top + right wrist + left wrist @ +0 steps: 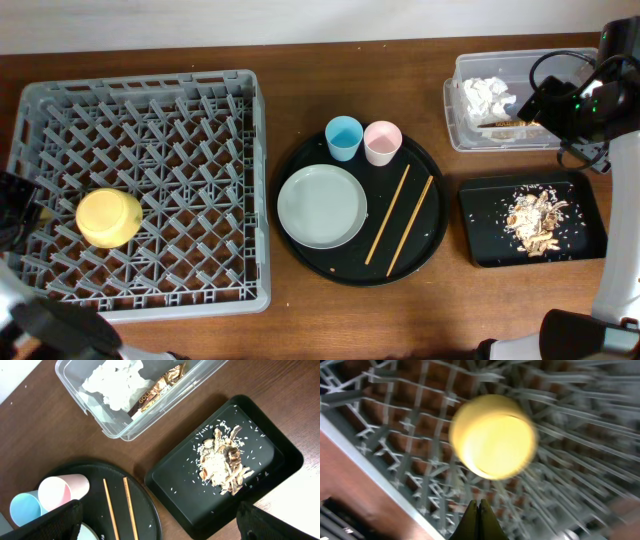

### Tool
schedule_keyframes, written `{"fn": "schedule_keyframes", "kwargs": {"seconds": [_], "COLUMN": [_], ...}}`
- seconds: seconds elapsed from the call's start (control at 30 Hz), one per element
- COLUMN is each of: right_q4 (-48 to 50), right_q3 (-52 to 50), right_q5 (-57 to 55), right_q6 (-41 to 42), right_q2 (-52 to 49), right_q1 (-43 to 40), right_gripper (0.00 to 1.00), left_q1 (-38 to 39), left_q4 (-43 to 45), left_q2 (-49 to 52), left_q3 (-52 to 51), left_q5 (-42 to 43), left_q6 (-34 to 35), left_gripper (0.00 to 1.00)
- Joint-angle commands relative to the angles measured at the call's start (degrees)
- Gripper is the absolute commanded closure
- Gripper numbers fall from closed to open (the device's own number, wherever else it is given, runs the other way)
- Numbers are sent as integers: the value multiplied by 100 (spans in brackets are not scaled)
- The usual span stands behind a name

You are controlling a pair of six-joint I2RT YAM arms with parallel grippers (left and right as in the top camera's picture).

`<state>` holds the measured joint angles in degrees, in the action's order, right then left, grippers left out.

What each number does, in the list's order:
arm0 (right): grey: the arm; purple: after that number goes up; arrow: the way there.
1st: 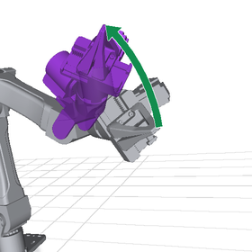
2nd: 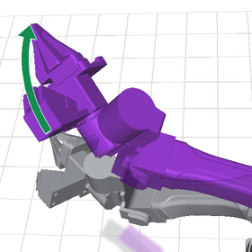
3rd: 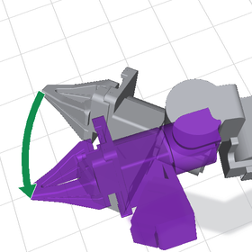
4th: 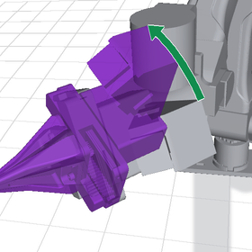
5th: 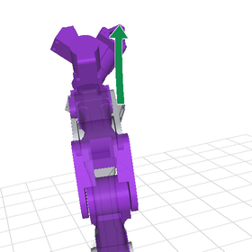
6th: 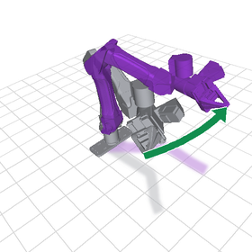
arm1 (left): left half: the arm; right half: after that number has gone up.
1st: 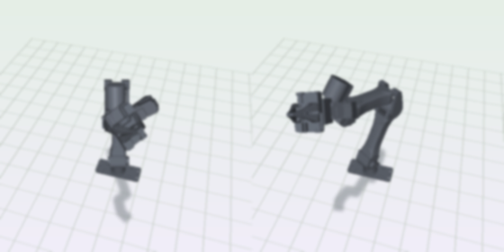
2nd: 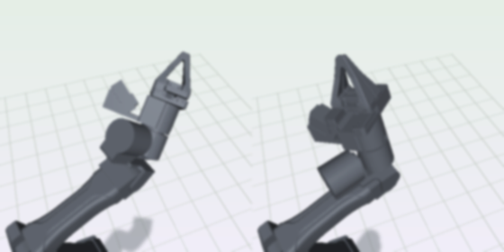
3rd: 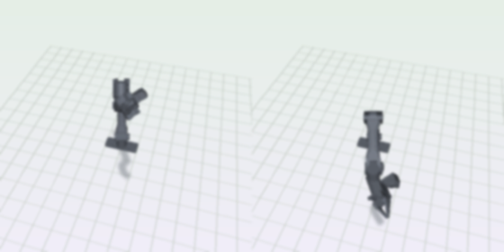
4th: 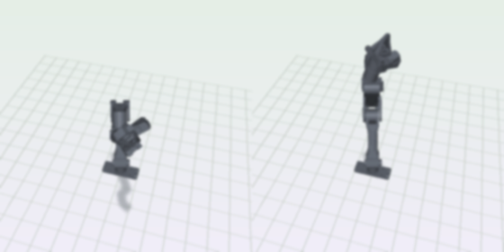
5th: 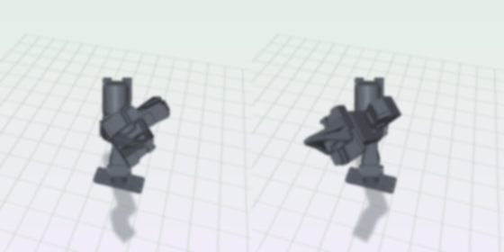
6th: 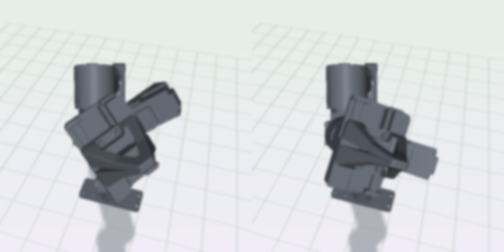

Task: Sort waste into correct bins and load items into the dishwasher rack
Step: 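Move the left gripper back to the chopsticks on the round tray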

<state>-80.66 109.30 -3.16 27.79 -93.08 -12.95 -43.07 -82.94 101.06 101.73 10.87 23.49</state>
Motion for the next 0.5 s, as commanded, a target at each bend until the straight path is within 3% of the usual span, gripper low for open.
{"fn": "schedule_keyframes", "kwargs": {"seconds": [0.0,0.17,0.23,0.27,0.33,0.4,0.43,0.47], "right_q4": [-9,-9,-9,-9,-9,-9,-9,-9], "right_q3": [50,50,50,50,50,50,50,50], "right_q5": [-35,-35,-35,-33,-33,-33,-33,-33], "right_q6": [-52,-52,-52,-52,-52,-52,-52,-52], "right_q2": [-22,-22,-22,-22,-22,-22,-22,-22], "right_q1": [-11,-11,-11,-11,-11,-11,-11,-11], "right_gripper": [1,1,1,1,1,1,2,1], "left_q1": [326,1051,1521,1875,2583,3364,4118,4570], "left_q4": [197,210,236,227,125,92,262,424], "left_q2": [-669,-669,-662,-662,-662,-662,-634,-597], "left_q3": [15,-20,-35,-35,-35,-35,-35,-35], "left_q5": [817,809,1517,2280,3364,3545,3239,2966], "left_q6": [-260,-367,-1003,-1716,-3132,-3569,-3578,-3574], "left_gripper": [100,100,100,97,66,30,22,22]}}
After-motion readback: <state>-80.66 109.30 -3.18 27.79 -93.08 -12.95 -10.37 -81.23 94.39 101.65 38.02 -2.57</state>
